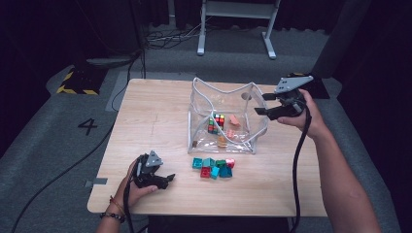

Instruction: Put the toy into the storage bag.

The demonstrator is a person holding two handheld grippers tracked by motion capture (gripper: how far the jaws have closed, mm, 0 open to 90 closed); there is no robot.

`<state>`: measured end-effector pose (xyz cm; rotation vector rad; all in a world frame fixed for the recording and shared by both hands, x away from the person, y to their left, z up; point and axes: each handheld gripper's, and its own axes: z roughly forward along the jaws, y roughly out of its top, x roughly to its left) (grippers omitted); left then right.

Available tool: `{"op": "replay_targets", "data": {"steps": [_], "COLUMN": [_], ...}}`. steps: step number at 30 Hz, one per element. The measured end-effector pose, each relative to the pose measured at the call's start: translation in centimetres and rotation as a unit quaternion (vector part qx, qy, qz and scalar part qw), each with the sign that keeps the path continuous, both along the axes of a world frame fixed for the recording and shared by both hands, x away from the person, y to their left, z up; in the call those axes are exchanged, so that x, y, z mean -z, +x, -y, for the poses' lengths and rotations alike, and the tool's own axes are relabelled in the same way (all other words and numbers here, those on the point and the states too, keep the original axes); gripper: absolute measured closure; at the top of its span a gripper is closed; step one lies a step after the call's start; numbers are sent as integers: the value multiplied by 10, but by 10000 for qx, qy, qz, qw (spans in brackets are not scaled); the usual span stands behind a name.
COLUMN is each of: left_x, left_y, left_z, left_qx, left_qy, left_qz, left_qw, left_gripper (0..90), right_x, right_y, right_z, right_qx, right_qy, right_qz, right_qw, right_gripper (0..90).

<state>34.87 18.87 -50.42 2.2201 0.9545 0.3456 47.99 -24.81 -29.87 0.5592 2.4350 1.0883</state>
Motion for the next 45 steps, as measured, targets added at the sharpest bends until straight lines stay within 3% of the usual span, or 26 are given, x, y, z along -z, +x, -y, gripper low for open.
{"op": "replay_targets", "data": {"steps": [7, 10, 12, 19, 28, 34, 40, 45], "left_x": [0, 0, 0, 0, 0, 0, 0, 0], "left_y": [0, 0, 0, 0, 0, 0, 0, 0], "left_z": [0, 0, 0, 0, 0, 0, 0, 0], "left_qx": [-1, -1, 0, 2, 1, 7, 7, 2], "left_qy": [1, 0, -2, 4, 3, 0, 2, 3], "left_qz": [3, 7, 6, 3, 3, -1, -3, 3], "left_qw": [10000, 10000, 10000, 10000, 10000, 10000, 10000, 10000], "left_gripper": [157, 157, 157, 157, 157, 157, 157, 157], "right_x": [-4, -1, 2, 21, 69, 102, 125, 143], "right_y": [-21, -29, -37, -56, -80, -94, -104, -108], "right_z": [21, 31, 38, 55, 60, 48, 31, 9], "right_qx": [377, 392, 285, 214, 93, -127, -334, -707], "right_qy": [590, 763, 842, 1055, 1324, 1226, 1063, 1018], "right_qz": [336, 371, 563, 510, 114, -125, -285, -505], "right_qw": [9970, 9956, 9944, 9929, 9911, 9923, 9934, 9910], "right_gripper": [328, 334, 345, 344, 354, 380, 383, 384]}}
